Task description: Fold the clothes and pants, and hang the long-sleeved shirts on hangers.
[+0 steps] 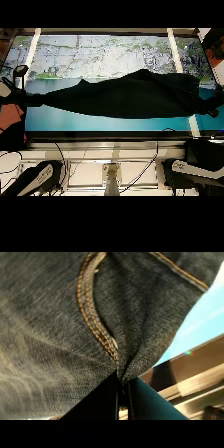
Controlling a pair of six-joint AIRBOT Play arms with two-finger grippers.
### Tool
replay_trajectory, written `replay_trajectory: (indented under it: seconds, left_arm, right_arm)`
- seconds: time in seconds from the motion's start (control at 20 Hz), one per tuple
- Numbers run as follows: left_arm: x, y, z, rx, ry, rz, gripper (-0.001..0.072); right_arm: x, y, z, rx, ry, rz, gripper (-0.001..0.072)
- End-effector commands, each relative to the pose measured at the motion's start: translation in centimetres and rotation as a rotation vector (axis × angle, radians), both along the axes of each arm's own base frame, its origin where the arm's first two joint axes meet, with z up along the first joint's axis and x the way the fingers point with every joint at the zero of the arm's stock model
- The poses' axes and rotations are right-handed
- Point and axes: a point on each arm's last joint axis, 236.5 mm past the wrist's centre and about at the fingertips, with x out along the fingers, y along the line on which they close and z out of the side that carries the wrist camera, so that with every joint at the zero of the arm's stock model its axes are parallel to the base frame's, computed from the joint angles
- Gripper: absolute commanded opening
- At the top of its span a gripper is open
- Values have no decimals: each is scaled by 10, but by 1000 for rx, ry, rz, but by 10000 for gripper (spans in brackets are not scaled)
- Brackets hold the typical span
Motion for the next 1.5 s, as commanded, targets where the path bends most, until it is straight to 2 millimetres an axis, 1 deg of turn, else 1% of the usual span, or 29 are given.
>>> replay_trajectory:
  seconds: [0.0, 0.05, 0.1, 0.2, 0.3, 0.4, 0.5, 0.6, 0.65, 0.8, 0.85, 0.9, 0.95, 1.0, 1.05, 1.1, 1.15, 1.2, 1.25, 1.3, 1.35, 1.4, 1.45]
  left_arm:
    - [-10, 13, -5, 46, 28, -61, 18]
    - [-17, 8, -8, 27, 57, -84, 18]
    - [-24, -3, -12, -9, 83, -114, 18]
    - [-39, -20, -26, -80, 138, -134, 18]
    - [-58, -27, -44, -113, 209, -137, 19]
    - [-80, -33, -61, -140, 290, -142, 19]
    - [-93, -44, -73, -190, 329, -139, 19]
    - [-102, -59, -81, -248, 347, -160, 19]
    - [-104, -62, -83, -261, 351, -167, 19]
    - [-104, -62, -83, -258, 349, -171, 20]
    - [-104, -62, -82, -260, 350, -162, 31]
    - [-103, -62, -82, -261, 350, -146, 136]
    - [-101, -61, -82, -258, 345, -133, 298]
    - [-97, -58, -82, -250, 334, -104, 377]
    - [-89, -55, -79, -240, 309, -86, 378]
    - [-76, -51, -73, -230, 263, -65, 377]
    - [-56, -45, -63, -215, 190, -30, 377]
    - [-32, -37, -49, -197, 101, 6, 377]
    - [-6, -28, -32, -173, -6, 32, 377]
    - [20, -21, -9, -156, -121, 52, 377]
    - [42, -15, 12, -144, -224, 68, 377]
    - [60, -9, 33, -129, -315, 83, 377]
    - [71, -3, 48, -113, -378, 92, 377]
  right_arm:
    - [-13, -21, -2, -25, -3, -30, 25]
    - [-14, -23, -2, -25, -1, -35, 25]
    - [-15, -24, -2, -24, 1, -32, 25]
    - [-17, -23, -2, -22, 7, -31, 25]
    - [-20, -21, -2, -14, 20, -29, 25]
    - [-22, -24, -2, -26, 28, -25, 25]
    - [-20, -25, -2, -30, 22, -26, 25]
    - [-18, -27, -2, -39, 11, -27, 25]
    - [-16, -28, -2, -42, 6, -27, 25]
    - [-13, -31, -2, -54, -8, -28, 28]
    - [-10, -33, -1, -63, -21, -29, 42]
    - [-7, -35, -1, -73, -36, -31, 176]
    - [-5, -36, 0, -77, -42, -33, 397]
    - [-2, -39, 4, -83, -51, -33, 531]
    - [3, -42, 10, -96, -67, -33, 529]
    - [9, -47, 19, -113, -90, -33, 529]
    - [18, -53, 29, -135, -122, -34, 529]
    - [29, -62, 42, -166, -167, -36, 529]
    - [39, -69, 55, -194, -208, -40, 528]
    - [48, -75, 67, -217, -246, -54, 528]
    - [55, -80, 78, -236, -280, -71, 528]
    - [61, -84, 87, -252, -306, -75, 529]
    - [64, -86, 92, -261, -321, -77, 528]
